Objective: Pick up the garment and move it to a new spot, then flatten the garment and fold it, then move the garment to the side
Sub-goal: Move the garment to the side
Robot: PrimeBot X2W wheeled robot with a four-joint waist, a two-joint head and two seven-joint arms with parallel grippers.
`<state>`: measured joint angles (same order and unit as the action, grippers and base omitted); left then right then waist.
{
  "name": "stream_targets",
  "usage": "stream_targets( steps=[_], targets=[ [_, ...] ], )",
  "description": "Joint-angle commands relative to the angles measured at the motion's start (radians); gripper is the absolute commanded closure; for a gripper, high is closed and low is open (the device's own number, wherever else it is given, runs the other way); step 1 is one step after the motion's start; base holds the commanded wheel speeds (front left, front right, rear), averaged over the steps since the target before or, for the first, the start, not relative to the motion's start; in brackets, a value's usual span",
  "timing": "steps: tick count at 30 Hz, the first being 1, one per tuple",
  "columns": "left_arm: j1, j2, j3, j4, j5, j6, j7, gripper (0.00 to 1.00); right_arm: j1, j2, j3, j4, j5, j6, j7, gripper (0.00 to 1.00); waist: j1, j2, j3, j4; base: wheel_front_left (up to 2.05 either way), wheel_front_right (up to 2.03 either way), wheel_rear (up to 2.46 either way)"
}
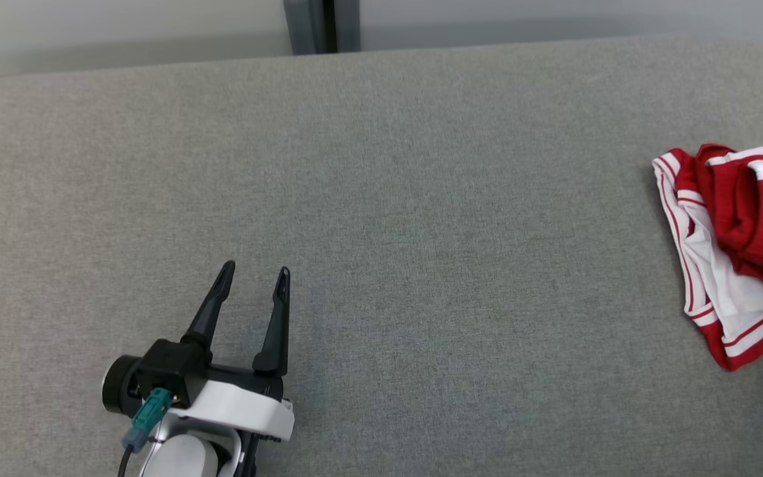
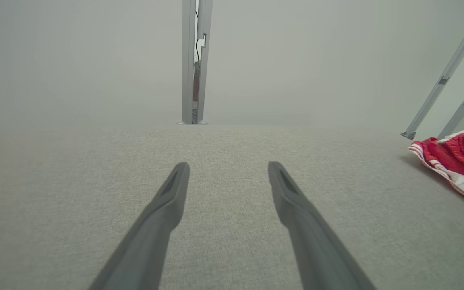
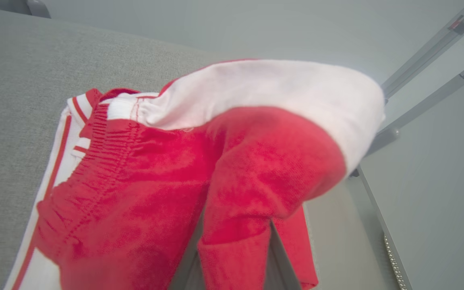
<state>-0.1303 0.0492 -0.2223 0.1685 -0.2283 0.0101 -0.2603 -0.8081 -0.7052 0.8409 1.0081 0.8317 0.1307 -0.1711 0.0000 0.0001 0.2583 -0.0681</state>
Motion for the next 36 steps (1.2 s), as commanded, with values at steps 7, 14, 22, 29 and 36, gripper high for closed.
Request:
stream_targets(
  steps=[7,14,22,29,36],
  targets=[
    [-0.058,0.004,0.015,0.003,0.019,-0.019,-0.004,0.00,-0.049,0.060,-0.008,0.136,-0.069,0.000,-0.038,1.00,0.0000,-0.0001,0.086,0.006,0.00,0.00,0.00],
    [-0.069,0.003,0.025,0.007,0.012,-0.017,-0.004,0.00,-0.047,0.092,-0.027,0.229,-0.071,0.000,-0.049,0.00,0.0000,-0.0001,0.094,0.025,0.00,0.00,0.00],
    [-0.047,0.003,0.034,0.014,-0.004,-0.006,-0.004,0.00,-0.062,0.083,-0.045,0.277,-0.099,0.000,-0.034,0.00,0.0000,-0.0001,0.044,0.024,0.00,0.00,0.00],
    [-0.016,0.003,0.026,0.013,-0.031,0.010,-0.004,0.00,-0.109,0.055,-0.048,0.284,-0.185,0.000,-0.003,0.00,0.0000,-0.0001,-0.040,0.013,0.00,0.00,0.00],
    [0.022,0.004,0.032,0.005,-0.046,0.026,-0.004,0.00,-0.157,0.128,-0.073,0.244,-0.200,0.000,-0.064,0.00,0.0000,-0.0001,-0.123,0.003,0.00,0.00,0.00]
  ],
)
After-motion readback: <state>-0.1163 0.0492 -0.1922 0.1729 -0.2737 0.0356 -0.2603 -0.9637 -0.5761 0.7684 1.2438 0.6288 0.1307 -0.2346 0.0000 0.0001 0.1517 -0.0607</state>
